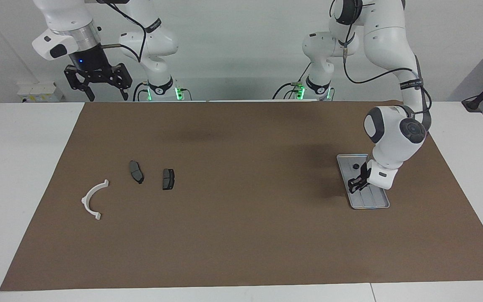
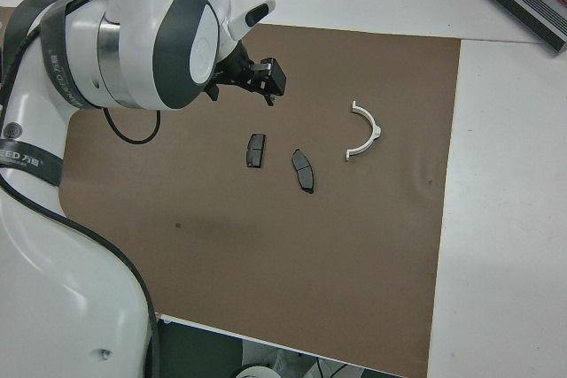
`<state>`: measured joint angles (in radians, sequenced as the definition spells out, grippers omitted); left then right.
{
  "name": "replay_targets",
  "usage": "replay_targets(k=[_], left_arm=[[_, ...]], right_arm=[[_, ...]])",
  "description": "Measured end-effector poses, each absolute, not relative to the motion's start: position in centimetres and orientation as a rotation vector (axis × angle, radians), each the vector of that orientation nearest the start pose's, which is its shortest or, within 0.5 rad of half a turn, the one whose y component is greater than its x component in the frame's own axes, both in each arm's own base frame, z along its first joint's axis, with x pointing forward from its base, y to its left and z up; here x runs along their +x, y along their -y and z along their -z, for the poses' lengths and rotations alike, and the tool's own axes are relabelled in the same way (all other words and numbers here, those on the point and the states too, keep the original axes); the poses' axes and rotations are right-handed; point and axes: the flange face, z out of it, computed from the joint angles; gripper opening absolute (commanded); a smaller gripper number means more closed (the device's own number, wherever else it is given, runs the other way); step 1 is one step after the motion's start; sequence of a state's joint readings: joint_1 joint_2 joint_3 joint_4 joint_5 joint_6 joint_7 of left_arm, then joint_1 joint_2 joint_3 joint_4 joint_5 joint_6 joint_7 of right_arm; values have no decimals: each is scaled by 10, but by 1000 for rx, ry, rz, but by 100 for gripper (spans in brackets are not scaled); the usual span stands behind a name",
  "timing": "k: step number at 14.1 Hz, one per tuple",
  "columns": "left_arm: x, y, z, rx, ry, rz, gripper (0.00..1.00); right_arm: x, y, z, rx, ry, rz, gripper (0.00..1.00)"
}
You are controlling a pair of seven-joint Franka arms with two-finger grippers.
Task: Place bearing gear from tray to pile
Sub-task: 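Lift the bearing with the left gripper and set it mid-table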
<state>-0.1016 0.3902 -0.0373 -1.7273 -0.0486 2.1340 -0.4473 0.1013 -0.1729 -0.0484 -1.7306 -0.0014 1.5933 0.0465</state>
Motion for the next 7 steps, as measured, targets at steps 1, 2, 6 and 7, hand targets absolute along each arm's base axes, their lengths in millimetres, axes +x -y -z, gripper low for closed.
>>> replay_targets(k=[1,2,6,7], left_arm=[[651,117,-365,-3148,586,2,0],[647,146,-365,-3139,637,-2,0],[611,269,-353,-3105,799,-16,0],[600,298,-353,-3108,831,3,0]], right_arm=[[501,-35,-636,-3132,-3,42,100],[502,-47,-629,-3131,-15,48,100],[510,-75,-582,-3127,-59,63,100],[513,-79,-569,-3126,-77,67,100]])
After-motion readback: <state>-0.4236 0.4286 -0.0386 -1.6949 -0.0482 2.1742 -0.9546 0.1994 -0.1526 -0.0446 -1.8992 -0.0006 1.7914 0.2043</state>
